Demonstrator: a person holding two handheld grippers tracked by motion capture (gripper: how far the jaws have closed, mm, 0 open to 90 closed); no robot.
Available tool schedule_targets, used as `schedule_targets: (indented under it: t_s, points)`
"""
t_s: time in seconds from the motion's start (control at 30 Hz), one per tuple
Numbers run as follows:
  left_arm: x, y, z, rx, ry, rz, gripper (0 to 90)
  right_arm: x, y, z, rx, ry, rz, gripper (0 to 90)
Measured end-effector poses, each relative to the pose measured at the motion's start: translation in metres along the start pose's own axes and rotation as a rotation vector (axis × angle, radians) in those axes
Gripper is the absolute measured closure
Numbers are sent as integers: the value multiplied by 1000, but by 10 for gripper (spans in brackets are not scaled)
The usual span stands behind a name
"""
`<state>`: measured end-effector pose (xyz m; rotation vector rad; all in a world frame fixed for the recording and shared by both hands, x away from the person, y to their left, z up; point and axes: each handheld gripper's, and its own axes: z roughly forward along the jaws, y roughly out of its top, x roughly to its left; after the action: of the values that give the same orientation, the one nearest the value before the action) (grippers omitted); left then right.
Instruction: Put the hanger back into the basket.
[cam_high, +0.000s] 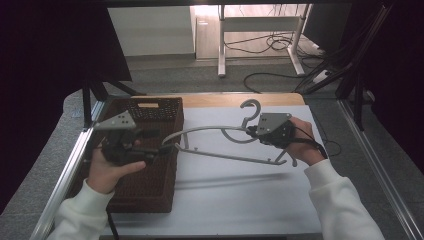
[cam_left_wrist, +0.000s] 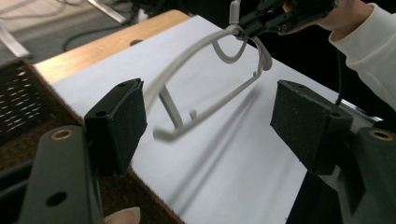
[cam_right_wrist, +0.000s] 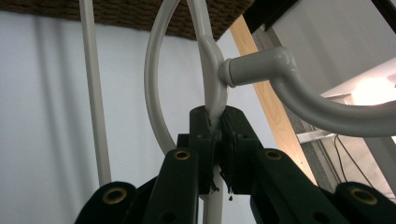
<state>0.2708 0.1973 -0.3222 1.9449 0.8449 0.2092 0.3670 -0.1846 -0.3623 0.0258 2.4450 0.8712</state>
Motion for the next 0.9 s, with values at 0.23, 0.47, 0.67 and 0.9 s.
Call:
schedule_targets:
  t_s: [0.23,0.47,0.67,0.9]
  points:
    - [18,28,41,132,-74,11,328,5,5,2,-7,17,-36,833]
    - [23,45,75,281,-124,96,387,10,8,4,-12,32,-53,833]
    - [22,54,97,361,-170,144,486,13,12,6,-28,39,-67,833]
    - [20,50,115,452,-183,177,655,14,15,5,-40,37,-84,833]
